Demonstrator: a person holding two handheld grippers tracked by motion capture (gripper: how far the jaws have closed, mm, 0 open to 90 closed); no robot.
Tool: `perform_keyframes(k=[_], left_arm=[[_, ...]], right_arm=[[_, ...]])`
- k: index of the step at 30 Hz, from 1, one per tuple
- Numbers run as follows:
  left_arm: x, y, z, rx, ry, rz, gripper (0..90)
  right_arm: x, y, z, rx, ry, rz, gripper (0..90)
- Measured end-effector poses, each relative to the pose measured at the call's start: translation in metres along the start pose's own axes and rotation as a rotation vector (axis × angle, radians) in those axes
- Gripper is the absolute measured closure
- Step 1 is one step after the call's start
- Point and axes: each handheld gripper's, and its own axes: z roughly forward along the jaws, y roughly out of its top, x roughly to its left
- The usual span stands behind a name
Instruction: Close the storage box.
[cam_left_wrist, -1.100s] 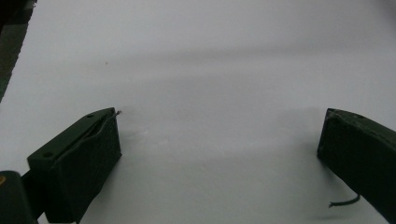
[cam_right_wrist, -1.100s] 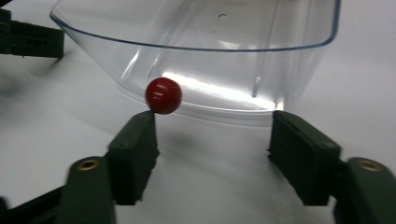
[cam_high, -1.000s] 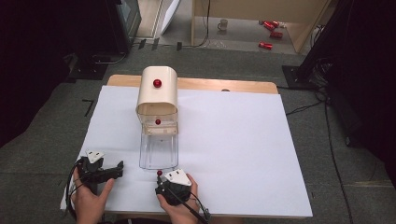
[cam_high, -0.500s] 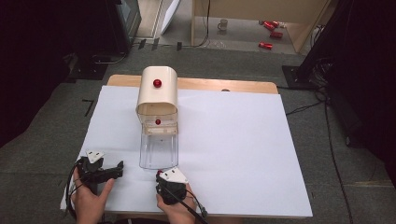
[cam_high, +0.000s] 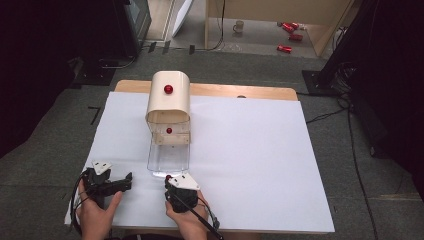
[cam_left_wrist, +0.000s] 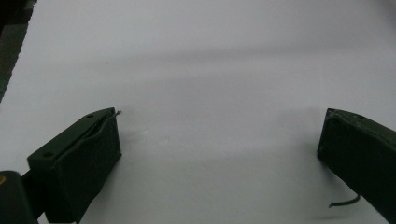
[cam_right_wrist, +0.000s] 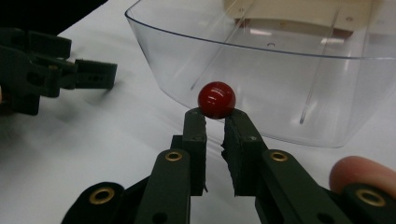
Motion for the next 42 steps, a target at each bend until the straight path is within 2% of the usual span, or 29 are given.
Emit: perform_keyframes(k=[9,28,42], left_arm=[[0.0,0.0,0.0,0.001,0.0,0.0,0.0],[0.0,0.0,0.0,0.001,0.0,0.0,0.0],[0.0,0.0,0.0,0.0,0.0,-0.001,0.0]], right_arm=[[-0.004,0.015,0.01,0.003,-0.008,-0.011,80.2],[-0.025,0.048,0.04,0.007,-0.044,-0.032,80.9],[-0.04,0.063,0.058,-0.014,-0.046,-0.008,80.8]])
